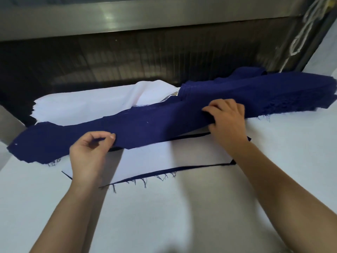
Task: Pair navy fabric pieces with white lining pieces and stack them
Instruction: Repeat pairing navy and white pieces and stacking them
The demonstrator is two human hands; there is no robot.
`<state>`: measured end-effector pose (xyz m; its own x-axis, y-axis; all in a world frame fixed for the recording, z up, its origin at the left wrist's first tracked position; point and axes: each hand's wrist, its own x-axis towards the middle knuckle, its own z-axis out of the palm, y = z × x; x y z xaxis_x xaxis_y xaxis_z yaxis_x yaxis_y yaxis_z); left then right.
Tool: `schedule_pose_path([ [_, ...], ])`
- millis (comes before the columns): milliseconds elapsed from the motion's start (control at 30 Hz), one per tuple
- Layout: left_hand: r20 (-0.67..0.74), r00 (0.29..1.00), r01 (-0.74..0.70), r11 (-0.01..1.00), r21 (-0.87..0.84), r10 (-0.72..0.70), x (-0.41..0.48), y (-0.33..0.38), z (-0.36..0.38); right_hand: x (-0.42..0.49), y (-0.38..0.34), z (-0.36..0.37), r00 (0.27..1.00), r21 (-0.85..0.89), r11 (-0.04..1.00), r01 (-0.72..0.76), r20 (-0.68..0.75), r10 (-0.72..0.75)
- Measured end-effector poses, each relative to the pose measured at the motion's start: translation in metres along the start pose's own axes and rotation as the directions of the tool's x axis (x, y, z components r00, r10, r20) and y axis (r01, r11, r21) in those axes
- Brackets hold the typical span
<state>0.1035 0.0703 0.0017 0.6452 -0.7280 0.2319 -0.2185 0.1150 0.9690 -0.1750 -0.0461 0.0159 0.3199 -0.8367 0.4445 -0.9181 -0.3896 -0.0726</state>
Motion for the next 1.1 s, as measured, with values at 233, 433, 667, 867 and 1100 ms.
schedule_pose_path([
  [233, 0.070, 0.997, 0.026, 0.999, -0.035, -0.024, 0.005, -0.003, -0.012, -0.006, 0.027, -0.006, 0.974, 0.130, 0.974, -0.184, -0.107, 0.199],
  [433, 0.094, 0.994, 0.061, 0.998, 0.016, -0.062, 0.003, -0.009, -0.039, -0.028, 0.027, -0.006, 0.982, 0.132, 0.986, -0.098, -0.146, 0.117],
  [667, 0.073, 0.997, 0.014, 0.973, 0.230, -0.032, 0.006, -0.014, -0.069, -0.053, 0.017, -0.011, 0.947, 0.083, 0.968, 0.235, -0.244, -0.209],
  [867, 0.070, 0.993, 0.075, 0.962, 0.262, -0.096, -0.005, -0.032, -0.076, -0.068, 0.018, -0.008, 0.958, 0.243, 0.928, 0.282, -0.018, -0.286],
  [1100, 0.025, 0.995, -0.093, 0.883, 0.459, 0.092, -0.010, -0.031, -0.078, -0.070, 0.023, -0.002, 0.994, 0.322, 0.943, 0.084, 0.044, -0.104],
])
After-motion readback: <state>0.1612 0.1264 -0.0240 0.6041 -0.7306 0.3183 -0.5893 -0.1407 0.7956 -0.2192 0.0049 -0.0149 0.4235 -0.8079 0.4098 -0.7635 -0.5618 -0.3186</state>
